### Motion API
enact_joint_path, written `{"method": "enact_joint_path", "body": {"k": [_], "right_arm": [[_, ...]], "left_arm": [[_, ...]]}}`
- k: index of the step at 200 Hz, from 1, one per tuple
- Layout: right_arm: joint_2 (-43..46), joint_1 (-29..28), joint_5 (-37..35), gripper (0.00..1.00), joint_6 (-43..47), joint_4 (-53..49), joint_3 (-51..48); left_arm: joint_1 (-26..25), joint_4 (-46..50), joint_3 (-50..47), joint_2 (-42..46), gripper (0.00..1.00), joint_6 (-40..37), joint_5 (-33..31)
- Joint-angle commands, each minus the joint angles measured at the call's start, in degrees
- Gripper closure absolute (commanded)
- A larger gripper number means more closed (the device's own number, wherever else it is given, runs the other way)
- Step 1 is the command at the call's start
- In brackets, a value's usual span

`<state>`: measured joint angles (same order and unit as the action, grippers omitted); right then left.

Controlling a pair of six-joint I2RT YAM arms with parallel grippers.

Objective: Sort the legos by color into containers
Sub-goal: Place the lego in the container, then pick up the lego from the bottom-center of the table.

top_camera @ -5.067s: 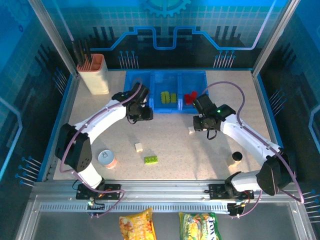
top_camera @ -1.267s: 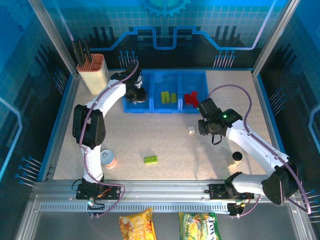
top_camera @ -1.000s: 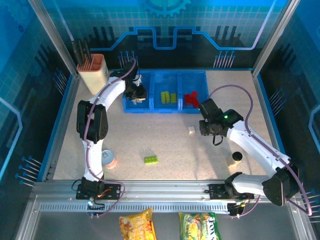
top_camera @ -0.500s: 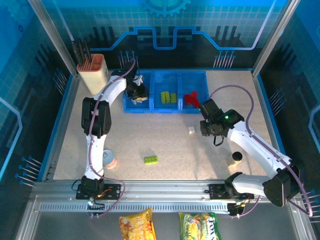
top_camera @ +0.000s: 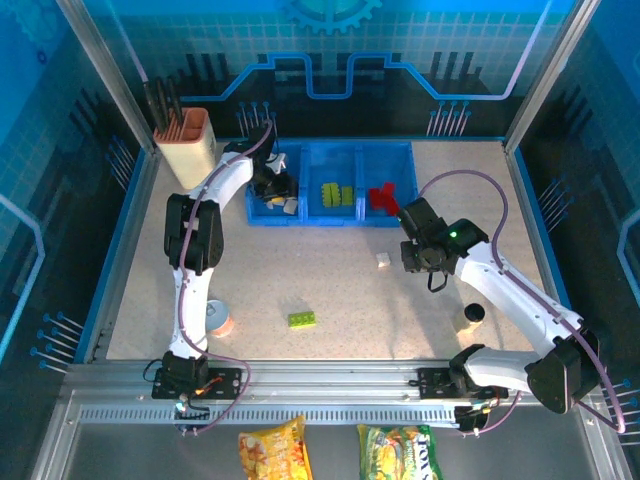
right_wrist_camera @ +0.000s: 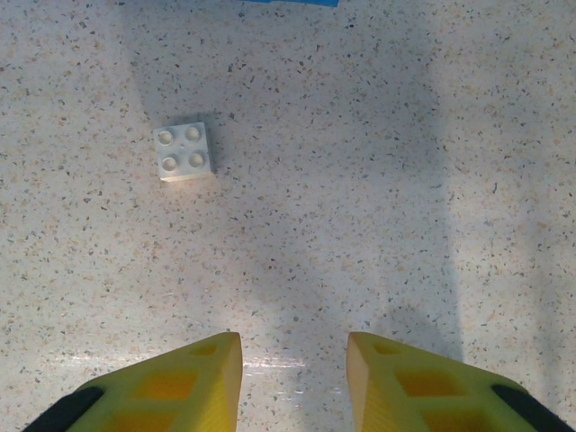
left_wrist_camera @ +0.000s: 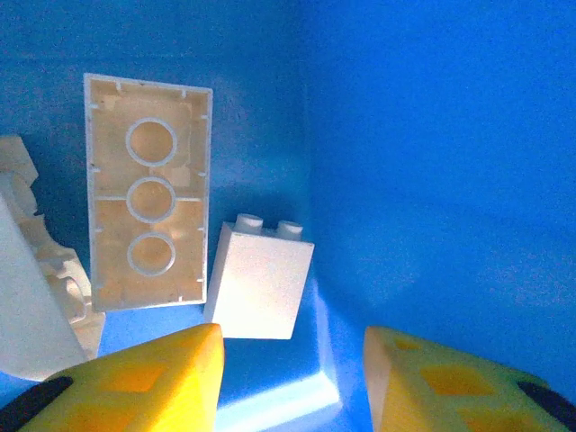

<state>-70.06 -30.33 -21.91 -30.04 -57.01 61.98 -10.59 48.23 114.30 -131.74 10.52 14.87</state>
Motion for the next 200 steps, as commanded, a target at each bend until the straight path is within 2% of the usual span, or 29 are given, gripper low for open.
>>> {"method": "enact_joint_path", "body": {"k": [1, 65, 153, 200], "right_arm": [[0.83, -0.35, -0.62, 0.63, -0.72, -0.99, 1.49], [-0.18, -0.35, 0.53, 0.63, -0.38, 1.01, 0.45], [-6.32, -0.53, 4.39, 0.63, 0.92, 6.01, 1.41], [-11.80, -5.77, 6.77, 0.61, 6.88, 7.80, 4.46]], "left_arm": [[0.22, 1.85, 2.08, 0.77, 0.54, -0.59, 1.40], [0.21, 1.43, -2.02, 7.62, 0.56, 0.28, 0.51], [0.22, 0.11, -17.58, 21.54, 0.56, 0.86, -2.11], [1.90, 2.91, -23.97, 28.63, 0.55, -0.69, -4.45]]}}
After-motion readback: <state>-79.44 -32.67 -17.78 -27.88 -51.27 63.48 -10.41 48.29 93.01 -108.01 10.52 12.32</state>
